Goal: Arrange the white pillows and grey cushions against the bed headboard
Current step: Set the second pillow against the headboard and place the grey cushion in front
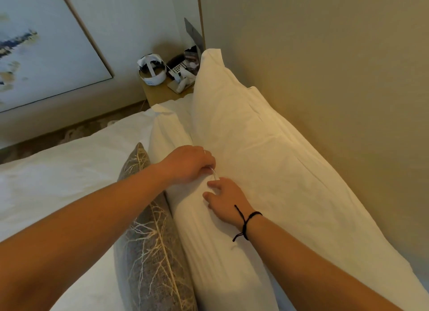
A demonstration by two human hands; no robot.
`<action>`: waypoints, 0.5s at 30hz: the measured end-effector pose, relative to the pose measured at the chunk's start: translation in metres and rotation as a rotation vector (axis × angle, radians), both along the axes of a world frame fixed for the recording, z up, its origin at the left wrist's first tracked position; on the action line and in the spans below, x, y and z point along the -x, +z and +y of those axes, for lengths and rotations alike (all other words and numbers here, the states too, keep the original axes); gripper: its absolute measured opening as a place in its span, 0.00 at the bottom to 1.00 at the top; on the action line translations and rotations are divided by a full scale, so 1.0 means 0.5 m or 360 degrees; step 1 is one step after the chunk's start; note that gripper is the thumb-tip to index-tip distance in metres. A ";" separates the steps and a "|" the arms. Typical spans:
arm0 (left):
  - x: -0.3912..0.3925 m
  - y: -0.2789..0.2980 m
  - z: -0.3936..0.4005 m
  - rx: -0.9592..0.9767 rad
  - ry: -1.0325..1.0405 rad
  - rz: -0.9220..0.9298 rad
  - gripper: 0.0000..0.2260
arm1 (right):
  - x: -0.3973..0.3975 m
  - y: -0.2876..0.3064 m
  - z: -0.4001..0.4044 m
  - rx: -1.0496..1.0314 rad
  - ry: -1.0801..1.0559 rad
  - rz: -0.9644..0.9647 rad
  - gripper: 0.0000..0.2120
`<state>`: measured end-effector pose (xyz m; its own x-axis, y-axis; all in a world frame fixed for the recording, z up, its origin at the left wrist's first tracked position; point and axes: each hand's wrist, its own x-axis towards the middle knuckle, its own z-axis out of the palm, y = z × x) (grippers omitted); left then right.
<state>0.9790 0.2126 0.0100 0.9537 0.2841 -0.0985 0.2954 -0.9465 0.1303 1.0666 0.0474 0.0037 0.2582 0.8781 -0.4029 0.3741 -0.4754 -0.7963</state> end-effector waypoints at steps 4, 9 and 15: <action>-0.004 -0.004 0.041 0.0048 -0.0082 0.0118 0.05 | -0.009 -0.001 0.049 -0.0012 -0.0133 0.0077 0.17; -0.017 -0.003 0.141 -0.0247 -0.0159 0.0719 0.12 | -0.014 -0.017 0.055 -0.0072 -0.0228 0.0089 0.12; -0.023 0.033 0.311 -0.0531 0.0247 0.0831 0.11 | -0.004 -0.039 0.042 -0.0091 -0.0168 0.0054 0.15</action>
<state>0.9906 0.3682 0.0265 0.7492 0.5107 -0.4218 0.3771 -0.8524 -0.3622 1.0684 0.0684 -0.0158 0.3375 0.8685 -0.3629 0.2970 -0.4641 -0.8345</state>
